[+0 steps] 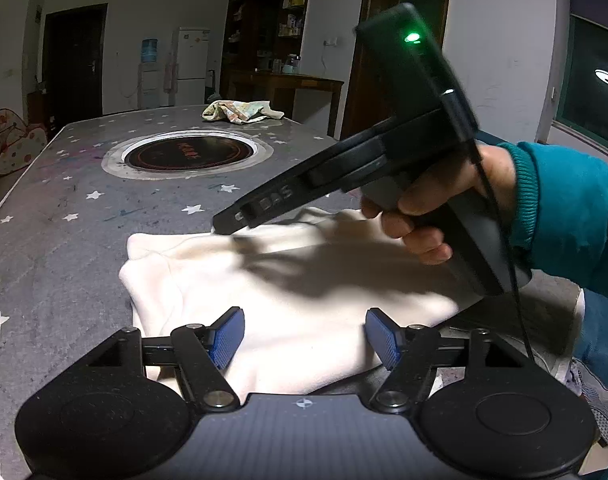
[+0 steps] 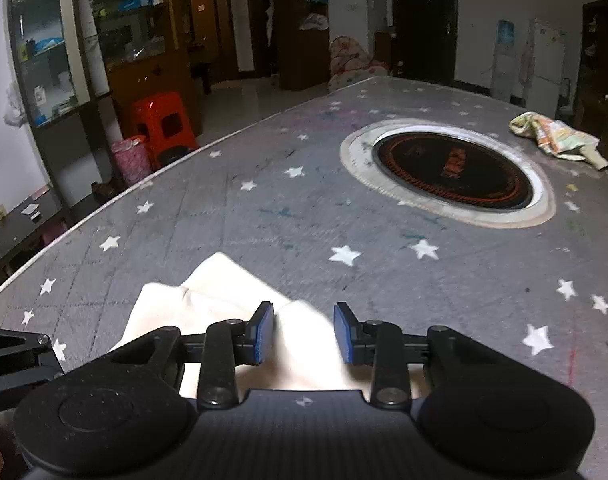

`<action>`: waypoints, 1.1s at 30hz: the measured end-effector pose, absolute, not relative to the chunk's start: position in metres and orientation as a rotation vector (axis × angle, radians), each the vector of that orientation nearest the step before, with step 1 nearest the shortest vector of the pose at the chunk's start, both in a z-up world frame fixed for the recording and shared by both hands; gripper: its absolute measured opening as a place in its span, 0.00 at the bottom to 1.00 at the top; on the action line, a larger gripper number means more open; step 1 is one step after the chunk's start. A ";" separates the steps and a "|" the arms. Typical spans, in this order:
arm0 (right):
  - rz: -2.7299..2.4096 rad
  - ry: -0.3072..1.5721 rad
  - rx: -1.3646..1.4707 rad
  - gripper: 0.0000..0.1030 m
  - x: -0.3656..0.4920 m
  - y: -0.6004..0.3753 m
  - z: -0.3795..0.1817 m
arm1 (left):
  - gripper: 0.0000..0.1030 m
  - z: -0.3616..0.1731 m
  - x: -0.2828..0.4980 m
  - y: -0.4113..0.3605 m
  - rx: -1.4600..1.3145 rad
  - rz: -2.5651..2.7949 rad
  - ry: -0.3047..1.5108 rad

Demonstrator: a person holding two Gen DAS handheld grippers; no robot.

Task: Fold clothes
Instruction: 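Grasp the edge of the folded shirt with the left gripper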

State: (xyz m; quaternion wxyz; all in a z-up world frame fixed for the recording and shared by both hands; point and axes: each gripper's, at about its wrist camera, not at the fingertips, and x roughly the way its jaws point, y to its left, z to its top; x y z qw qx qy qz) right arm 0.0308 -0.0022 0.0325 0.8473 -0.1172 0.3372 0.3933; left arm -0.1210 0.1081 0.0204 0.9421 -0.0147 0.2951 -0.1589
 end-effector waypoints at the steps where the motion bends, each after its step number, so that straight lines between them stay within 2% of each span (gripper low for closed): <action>1: 0.830 0.710 -0.239 0.31 0.030 -0.005 0.035 | 0.68 0.022 -0.122 0.109 -0.032 -0.319 0.601; 13: 0.839 0.681 -0.242 0.33 -0.010 -0.050 0.051 | 0.68 0.033 -0.119 0.157 -0.146 -0.111 0.593; 15: 0.851 0.677 -0.254 0.36 -0.019 -0.052 0.051 | 0.68 0.030 -0.115 0.165 -0.179 -0.086 0.618; 19: 0.898 0.663 -0.295 0.37 -0.041 -0.050 0.050 | 0.67 0.024 -0.110 0.180 -0.239 -0.046 0.658; 26: 1.001 0.612 -0.397 0.48 -0.083 -0.032 0.051 | 0.67 0.020 -0.109 0.191 -0.276 -0.007 0.675; 33: 1.078 0.562 -0.514 0.50 -0.115 -0.012 0.043 | 0.68 0.023 -0.112 0.196 -0.287 0.018 0.669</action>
